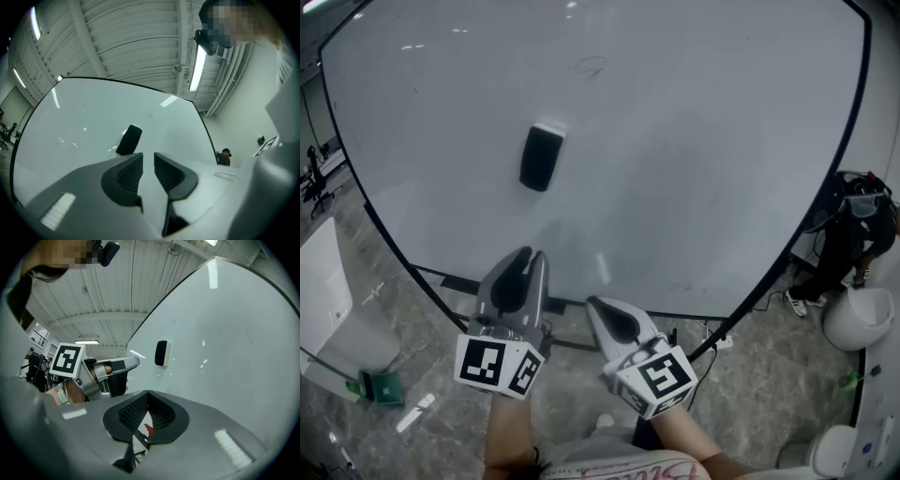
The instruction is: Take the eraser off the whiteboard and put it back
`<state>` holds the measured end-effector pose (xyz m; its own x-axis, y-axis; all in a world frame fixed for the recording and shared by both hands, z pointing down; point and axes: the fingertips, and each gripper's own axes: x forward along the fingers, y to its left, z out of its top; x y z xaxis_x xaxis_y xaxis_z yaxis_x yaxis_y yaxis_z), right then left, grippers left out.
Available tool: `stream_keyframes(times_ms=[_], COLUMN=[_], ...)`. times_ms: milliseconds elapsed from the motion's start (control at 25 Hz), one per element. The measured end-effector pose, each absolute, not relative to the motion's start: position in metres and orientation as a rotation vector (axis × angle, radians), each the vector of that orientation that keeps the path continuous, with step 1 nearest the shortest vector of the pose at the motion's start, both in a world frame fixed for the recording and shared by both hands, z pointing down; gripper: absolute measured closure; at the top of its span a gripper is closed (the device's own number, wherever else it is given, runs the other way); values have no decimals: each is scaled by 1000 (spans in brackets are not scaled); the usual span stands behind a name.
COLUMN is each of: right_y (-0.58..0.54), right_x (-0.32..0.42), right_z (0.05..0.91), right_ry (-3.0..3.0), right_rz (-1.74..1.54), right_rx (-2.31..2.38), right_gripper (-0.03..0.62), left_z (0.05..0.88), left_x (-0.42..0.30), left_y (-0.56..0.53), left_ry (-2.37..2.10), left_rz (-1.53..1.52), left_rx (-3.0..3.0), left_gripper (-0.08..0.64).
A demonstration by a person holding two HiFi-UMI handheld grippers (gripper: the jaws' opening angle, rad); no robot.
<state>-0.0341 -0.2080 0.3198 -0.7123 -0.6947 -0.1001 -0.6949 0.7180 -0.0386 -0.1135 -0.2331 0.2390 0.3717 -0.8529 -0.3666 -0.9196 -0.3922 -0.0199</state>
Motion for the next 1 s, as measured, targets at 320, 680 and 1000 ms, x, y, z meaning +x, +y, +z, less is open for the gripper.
stream_keyframes(times_ms=[320, 680, 1000], right_y=[-246, -269, -283], right_x=[-37, -43, -42], right_z=[308, 309, 306], right_ry=[2867, 2871, 2823], right_rz=[54, 42, -23], right_rx=[-1034, -994, -1047], right_gripper=[591, 591, 591], left_z=[193, 157, 162], left_x=[-111, -114, -109], left_y=[-279, -321, -351], left_ry=[1579, 1657, 1647], left_rz=[364, 197, -60], left_rx=[-2216, -2059, -2116], left_gripper=[395, 331, 284])
